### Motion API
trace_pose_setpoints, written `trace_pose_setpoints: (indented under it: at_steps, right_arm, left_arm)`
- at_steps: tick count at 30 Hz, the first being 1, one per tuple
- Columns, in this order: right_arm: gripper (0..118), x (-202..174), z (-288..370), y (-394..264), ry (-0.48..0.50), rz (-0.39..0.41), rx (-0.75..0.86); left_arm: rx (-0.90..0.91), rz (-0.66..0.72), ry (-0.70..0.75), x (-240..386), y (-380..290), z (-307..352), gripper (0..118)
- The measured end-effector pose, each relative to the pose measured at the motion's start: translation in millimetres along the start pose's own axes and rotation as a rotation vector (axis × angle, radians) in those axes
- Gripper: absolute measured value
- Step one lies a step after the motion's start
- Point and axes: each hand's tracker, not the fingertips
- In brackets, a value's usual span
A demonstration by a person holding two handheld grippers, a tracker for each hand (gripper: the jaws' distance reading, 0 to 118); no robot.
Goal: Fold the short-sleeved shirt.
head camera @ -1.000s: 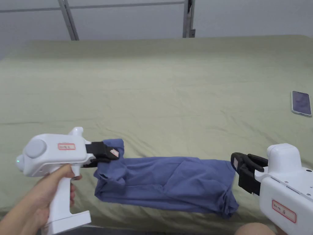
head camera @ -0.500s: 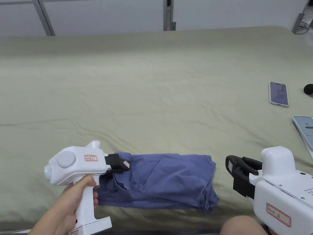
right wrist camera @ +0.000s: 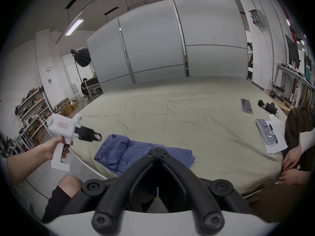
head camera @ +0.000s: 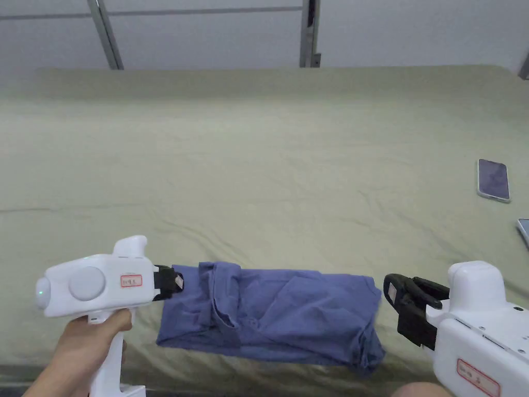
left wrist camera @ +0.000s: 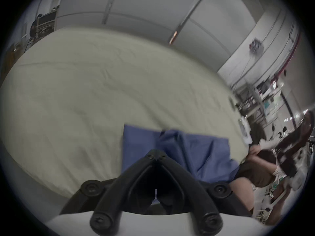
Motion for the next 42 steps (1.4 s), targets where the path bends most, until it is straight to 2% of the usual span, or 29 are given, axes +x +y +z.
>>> trace_pose_setpoints:
  at_steps: [1,4,8,9,10,11,12,13,17,21,24,26,29,30,33,35,39,40,41,42]
  right_arm:
    - [2,-1,1,1,0.001,0.002,0.002]
    - [2,0,5,3,0.0,-0.002,0.01]
    - [2,8,9,3,-0.015,-0.009,0.01]
    - [2,9,11,3,-0.02,-0.011,0.011]
    - [2,11,12,2,-0.024,-0.012,0.01]
    - [2,12,13,1,-0.031,-0.014,0.007]
    - [2,13,15,0,-0.035,-0.016,0.005]
    - [2,14,17,-1,-0.038,-0.017,0.004]
    - [2,18,19,-4,-0.054,-0.022,-0.01]
    - [2,20,20,-4,-0.065,-0.027,-0.013]
    - [2,18,23,-1,-0.063,-0.022,-0.002]
    - [2,17,23,2,-0.063,-0.015,0.004]
    - [2,12,21,6,-0.06,-0.001,0.011]
    - [2,9,20,8,-0.061,0.006,0.019]
    - [2,-2,18,8,-0.06,0.028,0.035]
    - [2,-8,15,6,-0.03,0.023,0.032]
    - [2,-19,5,0,-0.004,0.035,0.003]
    - [2,-21,4,-1,0.001,0.036,-0.003]
    - [2,-23,3,-1,0.009,0.039,-0.009]
    - [2,-24,2,-1,0.016,0.044,-0.014]
  left_arm:
    - [-0.015,0.007,-0.004,0,3,-28,0]
    - [-0.026,-0.021,-0.04,14,-7,-54,0]
    - [-0.095,-0.025,-0.113,14,-7,-49,0]
    - [-0.11,-0.043,-0.091,52,-22,-70,0]
    - [-0.097,-0.044,-0.098,52,-20,-70,0]
    - [-0.013,-0.115,-0.055,45,-11,-66,0]
    - [-0.002,-0.109,-0.092,40,-6,-62,0]
    - [0.0,-0.113,-0.131,81,-12,-93,0]
    - [-0.036,-0.197,-0.135,112,-13,-105,0]
    - [-0.068,-0.158,-0.143,114,-14,-121,0]
    - [-0.075,-0.108,-0.185,87,6,-122,0]
    - [-0.013,-0.131,-0.203,102,-1,-97,0]
    - [0.099,-0.146,-0.287,82,17,-45,0]
    - [0.117,-0.146,-0.279,79,14,-21,0]
    - [0.176,-0.112,-0.127,33,17,14,0]
    - [0.116,-0.058,-0.103,6,13,15,0]
    - [0.021,0.154,-0.366,-39,6,10,0]
    - [0.006,0.171,-0.381,-48,5,7,0]
    - [-0.01,0.178,-0.365,-61,6,1,4]
    - [-0.011,0.177,-0.318,-68,7,-3,22]
